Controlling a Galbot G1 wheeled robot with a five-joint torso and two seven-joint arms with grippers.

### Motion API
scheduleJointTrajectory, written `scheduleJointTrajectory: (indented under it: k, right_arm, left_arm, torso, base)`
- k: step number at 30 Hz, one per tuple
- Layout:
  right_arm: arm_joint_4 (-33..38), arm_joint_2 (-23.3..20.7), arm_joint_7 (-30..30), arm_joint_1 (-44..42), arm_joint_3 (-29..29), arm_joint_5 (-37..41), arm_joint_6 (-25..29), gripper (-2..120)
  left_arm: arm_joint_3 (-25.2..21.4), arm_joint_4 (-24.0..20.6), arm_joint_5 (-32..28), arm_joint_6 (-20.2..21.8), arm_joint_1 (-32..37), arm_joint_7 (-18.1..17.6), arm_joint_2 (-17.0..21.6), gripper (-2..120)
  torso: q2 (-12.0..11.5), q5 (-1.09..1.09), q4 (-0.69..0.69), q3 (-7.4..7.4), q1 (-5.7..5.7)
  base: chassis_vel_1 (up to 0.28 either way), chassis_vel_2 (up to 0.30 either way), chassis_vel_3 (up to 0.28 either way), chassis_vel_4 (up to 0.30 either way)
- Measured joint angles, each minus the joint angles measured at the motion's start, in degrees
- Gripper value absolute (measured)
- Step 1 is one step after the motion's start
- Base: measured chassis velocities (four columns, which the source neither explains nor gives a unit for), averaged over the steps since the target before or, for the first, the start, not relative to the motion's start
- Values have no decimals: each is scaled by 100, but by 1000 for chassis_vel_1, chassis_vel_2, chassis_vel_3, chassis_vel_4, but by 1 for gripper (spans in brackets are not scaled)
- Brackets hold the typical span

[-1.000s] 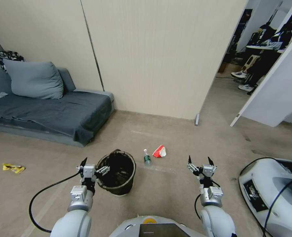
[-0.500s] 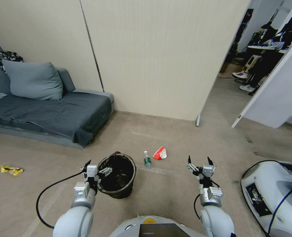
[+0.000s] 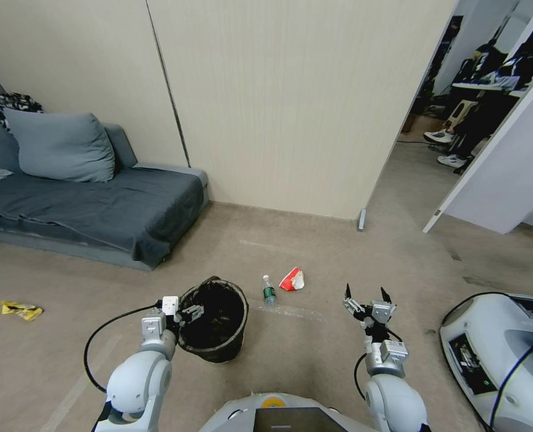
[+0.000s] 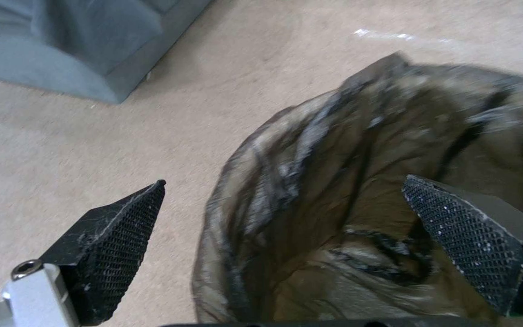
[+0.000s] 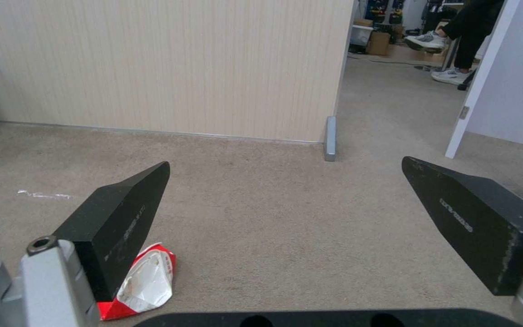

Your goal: Pick up the trash bin, then pick up the garbage from the floor and place it into the trash bin.

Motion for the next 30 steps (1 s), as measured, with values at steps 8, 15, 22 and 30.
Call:
scheduleJointTrajectory:
  k: [8,15,22,30]
  right_arm:
    - [-37,0,8,19,12,44,1,100]
    - [-84,0,14,32,18,59,9,100]
    - [-90,0,22,44,-1,61,16,100]
    - [-169,0,65,31,15,69,109,100]
  left_arm:
    - [-27,210,11,95,-57,-258,-55,100]
    - [-46,218,-1,181,-51,-391,-80,100]
    - [-38,285,-30,229,-60,-388,-78,100]
    - [-37,450,-40,236,-39,-203,-101,99]
  torso:
    - [0,0,0,0,0]
    - [0,1,0,0,0]
    - [0,0,0,0,0]
    - [0,0,0,0,0]
  base:
    - [0,0,0,0]
    - [0,0,0,0]
    - [0,0,0,0]
    - [0,0,0,0]
